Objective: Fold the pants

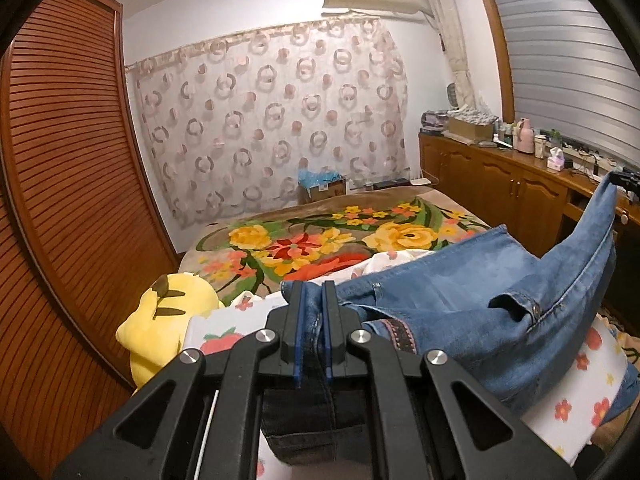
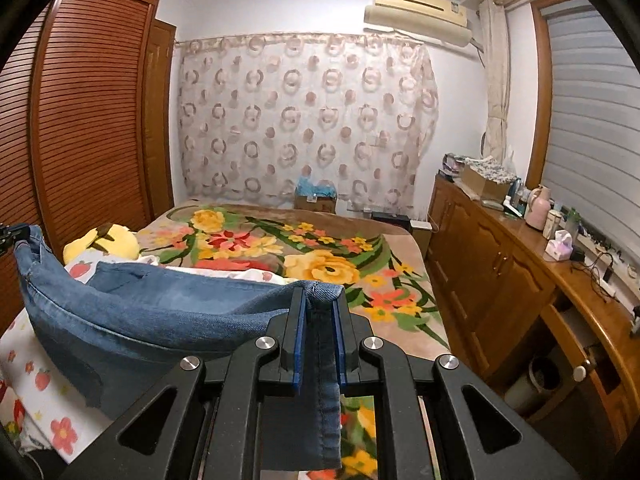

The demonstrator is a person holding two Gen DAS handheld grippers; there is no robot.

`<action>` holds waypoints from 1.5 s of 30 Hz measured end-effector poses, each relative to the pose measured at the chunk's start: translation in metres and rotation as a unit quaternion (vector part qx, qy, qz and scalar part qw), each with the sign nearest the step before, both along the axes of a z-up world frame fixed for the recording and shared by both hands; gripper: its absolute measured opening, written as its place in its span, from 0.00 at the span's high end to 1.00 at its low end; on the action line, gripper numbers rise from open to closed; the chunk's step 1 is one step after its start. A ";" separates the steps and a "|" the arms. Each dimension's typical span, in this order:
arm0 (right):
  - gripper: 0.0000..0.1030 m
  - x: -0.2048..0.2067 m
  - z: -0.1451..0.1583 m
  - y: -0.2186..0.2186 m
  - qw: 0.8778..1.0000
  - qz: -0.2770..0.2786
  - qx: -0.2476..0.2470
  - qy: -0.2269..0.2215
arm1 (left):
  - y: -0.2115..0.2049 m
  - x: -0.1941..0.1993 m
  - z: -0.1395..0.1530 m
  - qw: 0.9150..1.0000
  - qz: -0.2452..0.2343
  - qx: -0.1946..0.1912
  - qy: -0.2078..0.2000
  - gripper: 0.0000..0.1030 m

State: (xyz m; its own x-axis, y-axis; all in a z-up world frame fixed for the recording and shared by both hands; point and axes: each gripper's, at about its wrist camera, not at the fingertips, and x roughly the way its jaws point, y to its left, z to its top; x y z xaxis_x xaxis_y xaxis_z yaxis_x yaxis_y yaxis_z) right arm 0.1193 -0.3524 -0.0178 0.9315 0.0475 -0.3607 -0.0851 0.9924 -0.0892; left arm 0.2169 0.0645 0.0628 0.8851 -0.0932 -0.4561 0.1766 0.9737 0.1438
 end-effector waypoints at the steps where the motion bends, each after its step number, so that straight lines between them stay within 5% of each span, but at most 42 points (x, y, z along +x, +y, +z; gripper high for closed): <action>1: 0.88 0.008 0.003 -0.001 1.000 -0.001 0.002 0.001 | -0.001 0.007 0.001 1.000 0.000 0.000 0.001 0.92; 11: 0.88 0.072 -0.001 0.000 1.000 -0.001 0.006 0.026 | -0.005 0.088 -0.015 1.000 0.011 0.008 0.028 0.92; 21: 0.88 0.147 -0.029 0.004 0.996 -0.007 0.000 0.085 | -0.012 0.165 -0.064 0.996 0.013 0.017 0.081 0.92; 31: 0.88 0.191 -0.035 0.010 0.990 -0.011 -0.001 0.142 | -0.007 0.183 -0.087 0.994 0.007 0.006 0.111 0.91; 39: 0.82 0.187 -0.015 0.003 0.991 -0.007 0.019 0.132 | -0.003 0.160 -0.076 0.996 -0.021 0.009 0.086 0.34; 41: 0.74 0.179 -0.015 0.003 0.991 -0.003 0.026 0.127 | -0.003 0.156 -0.078 0.996 -0.025 0.008 0.087 0.25; 45: 0.56 0.168 -0.021 0.000 0.991 0.007 0.037 0.130 | 0.000 0.157 -0.092 0.994 -0.029 0.003 0.108 0.25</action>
State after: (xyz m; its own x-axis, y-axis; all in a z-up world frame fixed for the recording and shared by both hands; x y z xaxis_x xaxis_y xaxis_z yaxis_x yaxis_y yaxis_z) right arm 0.2872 -0.3522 -0.0393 0.8069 0.0945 -0.5830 -0.1086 0.9940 0.0109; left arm 0.3735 0.0647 -0.0293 0.7594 -0.1378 -0.6359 0.2593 0.9605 0.1015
